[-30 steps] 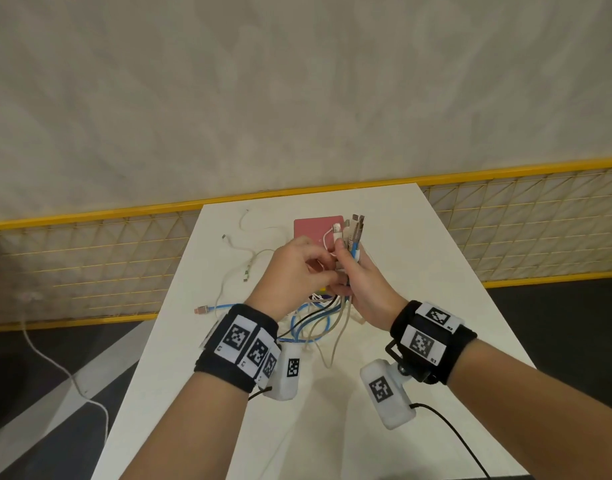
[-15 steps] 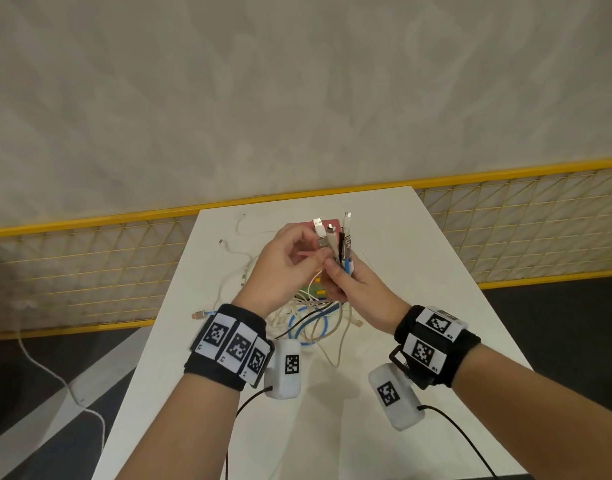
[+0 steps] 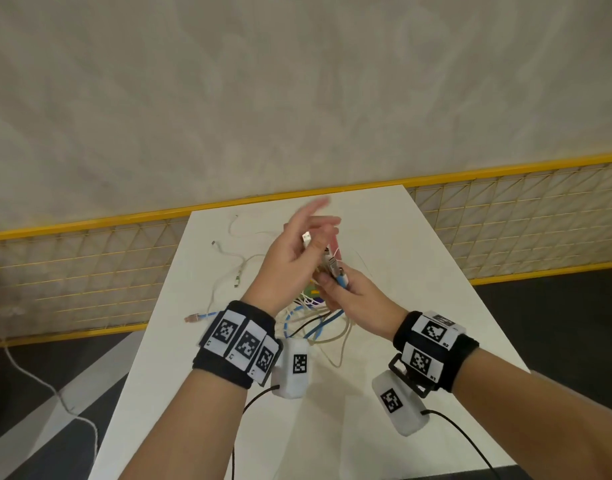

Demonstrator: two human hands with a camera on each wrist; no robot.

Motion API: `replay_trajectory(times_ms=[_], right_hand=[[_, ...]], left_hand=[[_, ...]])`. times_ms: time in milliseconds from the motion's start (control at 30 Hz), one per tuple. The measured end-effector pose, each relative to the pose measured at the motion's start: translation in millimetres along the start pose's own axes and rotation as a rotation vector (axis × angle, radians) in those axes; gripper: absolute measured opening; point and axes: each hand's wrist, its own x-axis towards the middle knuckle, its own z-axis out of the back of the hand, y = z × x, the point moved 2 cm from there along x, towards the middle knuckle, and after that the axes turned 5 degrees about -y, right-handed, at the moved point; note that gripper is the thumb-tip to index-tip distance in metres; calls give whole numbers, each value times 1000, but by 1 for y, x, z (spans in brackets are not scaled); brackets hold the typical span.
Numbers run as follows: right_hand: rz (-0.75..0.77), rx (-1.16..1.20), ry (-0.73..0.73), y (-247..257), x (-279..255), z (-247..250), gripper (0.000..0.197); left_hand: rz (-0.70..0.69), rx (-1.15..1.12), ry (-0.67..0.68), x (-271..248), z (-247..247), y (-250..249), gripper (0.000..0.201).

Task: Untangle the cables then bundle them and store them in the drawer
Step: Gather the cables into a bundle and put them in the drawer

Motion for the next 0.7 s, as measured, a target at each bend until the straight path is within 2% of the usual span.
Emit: replay_trajectory(times_ms=[33,133,200,267,400,433,533,600,700], right_hand=[[2,-12,20,3,-1,-2,29],[-13,-96,72,9,-1,-2,15],[-63,-82,94,12,1,-3,17],[-146,16,40,12,4,-2,25],[-204,196,-39,13,9,2,43],[-210,203,-29,13,9,2,38],[-236,168,-32,9,11,5,30],[-240,136,-53,8,12,6,24],[-234,76,-70,8,12,9,17]], left_hand=[[-17,23,-13,1,-3,-1,25],[-68,58,-43,1,-10,-1,26],[-74,95,-20,1,-14,2,26],[-53,122,19,-1,-17,5,31],[47,49,124,-4,-13,2,57],[38,56,126,-3,-13,1,53],[-75,159,20,-1,-10,3,23],[-77,159,-4,2,-7,4,23],[-52,236,162,7,-5,5,13]])
